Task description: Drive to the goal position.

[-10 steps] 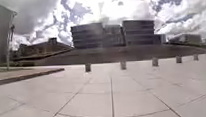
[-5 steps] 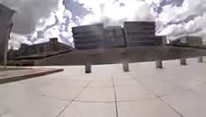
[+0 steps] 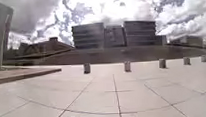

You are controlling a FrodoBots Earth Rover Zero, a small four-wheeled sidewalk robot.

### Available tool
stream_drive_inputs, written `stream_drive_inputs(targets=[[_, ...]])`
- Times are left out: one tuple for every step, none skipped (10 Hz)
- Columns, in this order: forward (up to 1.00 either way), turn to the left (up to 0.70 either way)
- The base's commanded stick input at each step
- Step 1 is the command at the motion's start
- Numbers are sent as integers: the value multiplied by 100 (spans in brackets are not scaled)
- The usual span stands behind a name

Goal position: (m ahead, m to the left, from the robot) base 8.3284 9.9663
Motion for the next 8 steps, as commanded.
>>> stream_drive_inputs(targets=[[70,0],[70,0],[70,0],[70,0],[70,0],[70,0],[70,-8],[70,-20]])
